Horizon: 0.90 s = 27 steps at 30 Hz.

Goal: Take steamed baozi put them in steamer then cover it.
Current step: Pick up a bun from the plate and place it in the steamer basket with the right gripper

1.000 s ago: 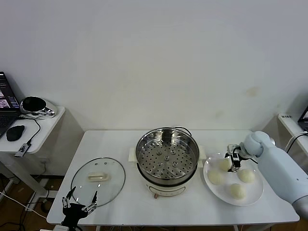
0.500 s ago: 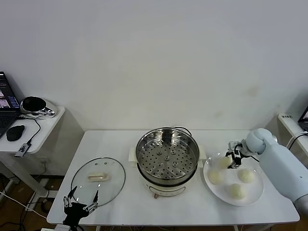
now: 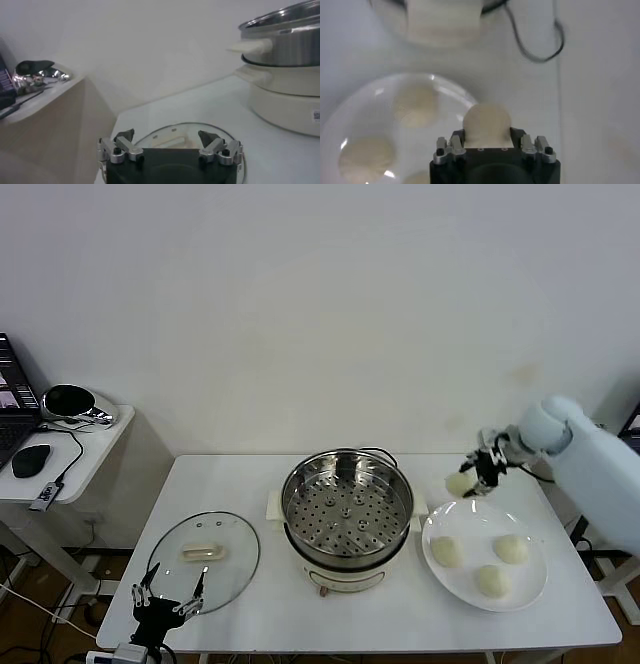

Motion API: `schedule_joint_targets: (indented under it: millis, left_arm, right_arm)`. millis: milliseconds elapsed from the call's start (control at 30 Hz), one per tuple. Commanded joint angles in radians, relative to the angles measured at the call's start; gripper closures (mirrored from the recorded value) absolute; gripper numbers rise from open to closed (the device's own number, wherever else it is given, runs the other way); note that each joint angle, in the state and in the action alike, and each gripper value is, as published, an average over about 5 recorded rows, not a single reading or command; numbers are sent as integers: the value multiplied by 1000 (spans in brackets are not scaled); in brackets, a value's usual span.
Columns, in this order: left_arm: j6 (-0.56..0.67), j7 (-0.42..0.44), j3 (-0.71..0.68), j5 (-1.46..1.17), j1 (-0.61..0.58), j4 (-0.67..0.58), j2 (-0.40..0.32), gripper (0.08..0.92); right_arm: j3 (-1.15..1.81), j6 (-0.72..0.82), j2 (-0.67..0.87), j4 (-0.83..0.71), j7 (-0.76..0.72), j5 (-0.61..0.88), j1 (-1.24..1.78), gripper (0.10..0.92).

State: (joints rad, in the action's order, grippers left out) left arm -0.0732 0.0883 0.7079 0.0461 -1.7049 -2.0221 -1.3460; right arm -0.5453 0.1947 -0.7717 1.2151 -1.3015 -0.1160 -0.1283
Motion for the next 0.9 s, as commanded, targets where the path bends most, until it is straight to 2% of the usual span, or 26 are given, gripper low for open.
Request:
schedule_joint_targets:
  millis: [33, 100, 267, 433, 600, 900]
  left_arm:
    - [3, -8, 5, 5, 2, -13, -4, 177]
    - [6, -10, 8, 5, 1, -11, -2, 177]
    - [7, -11, 28, 0, -4, -12, 2, 177]
    - [6, -11, 39, 0, -10, -12, -4, 177]
    - [7, -16, 38, 0, -9, 8, -20, 177]
    - [8, -18, 46, 6, -15, 8, -30, 177]
  right_arm:
    - [-238, -16, -145, -44, -57, 221, -300, 457]
    - [-254, -70, -196, -82, -76, 250, -319, 457]
    - [-307, -437, -336, -225, -86, 294, -372, 461]
    - [-344, -667, -386, -222, -53, 259, -370, 457]
    - [-368, -869, -411, -177, -4, 68, -345, 457]
    - [-394, -1023, -462, -145, 75, -172, -305, 457]
